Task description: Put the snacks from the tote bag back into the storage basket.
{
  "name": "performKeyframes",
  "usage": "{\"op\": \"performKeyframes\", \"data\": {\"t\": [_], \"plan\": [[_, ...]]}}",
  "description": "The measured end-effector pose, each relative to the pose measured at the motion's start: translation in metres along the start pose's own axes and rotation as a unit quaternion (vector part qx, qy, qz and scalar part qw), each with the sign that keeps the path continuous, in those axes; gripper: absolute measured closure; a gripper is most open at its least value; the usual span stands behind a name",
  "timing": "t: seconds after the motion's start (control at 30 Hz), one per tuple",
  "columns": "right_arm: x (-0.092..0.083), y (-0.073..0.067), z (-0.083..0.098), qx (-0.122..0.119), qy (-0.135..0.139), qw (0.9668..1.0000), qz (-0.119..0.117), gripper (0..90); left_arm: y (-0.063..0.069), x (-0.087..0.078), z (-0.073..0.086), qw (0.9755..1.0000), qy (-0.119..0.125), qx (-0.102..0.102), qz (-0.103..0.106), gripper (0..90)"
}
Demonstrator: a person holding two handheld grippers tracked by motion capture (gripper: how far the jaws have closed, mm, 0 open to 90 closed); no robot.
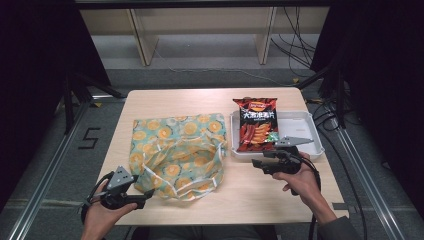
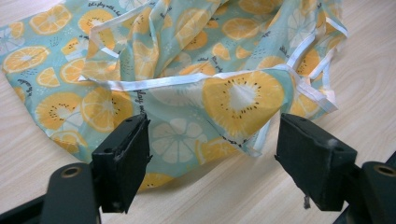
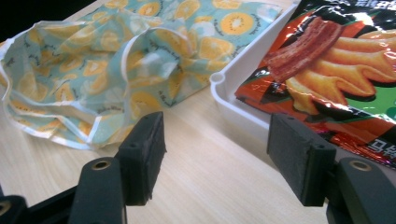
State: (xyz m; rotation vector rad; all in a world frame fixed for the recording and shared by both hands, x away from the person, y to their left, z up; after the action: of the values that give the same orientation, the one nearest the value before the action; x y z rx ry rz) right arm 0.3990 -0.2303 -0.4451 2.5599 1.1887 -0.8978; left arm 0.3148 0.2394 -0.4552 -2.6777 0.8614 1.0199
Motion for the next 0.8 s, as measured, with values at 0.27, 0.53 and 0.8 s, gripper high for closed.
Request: {"op": "performKeyframes", "data": {"t": [0.27,0.53,0.8], "plan": [[-0.001,-0.01,0.005,-0.025,-0.008,0.9996,-0.012,35.6,0.005,0.002,0.002,1.0,0.001,-0.007,0.003,25.2],[-0.004,-0.029,0.01,-0.021,-0.016,0.9995,-0.018,34.1,0.005,0.001,0.002,1.0,-0.001,0.001,0.003,24.6],[-0.005,-0.037,0.013,-0.033,-0.015,0.9992,-0.018,33.5,0.006,0.002,0.002,0.9999,-0.005,0.013,0.003,23.5]]}}
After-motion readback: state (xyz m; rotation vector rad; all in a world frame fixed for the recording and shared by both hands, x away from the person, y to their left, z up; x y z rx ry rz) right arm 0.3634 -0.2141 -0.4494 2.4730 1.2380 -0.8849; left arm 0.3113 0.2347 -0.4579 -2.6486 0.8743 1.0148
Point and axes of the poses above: each handheld gripper's, and its own axes: x roughly forward along the jaws, z roughly out of its underside, y roughly to its right, the point moved 1 cm from there along x, roughly forward along the jaws, and after that the axes turned 10 degrees about -x, right-handed, at the moved point
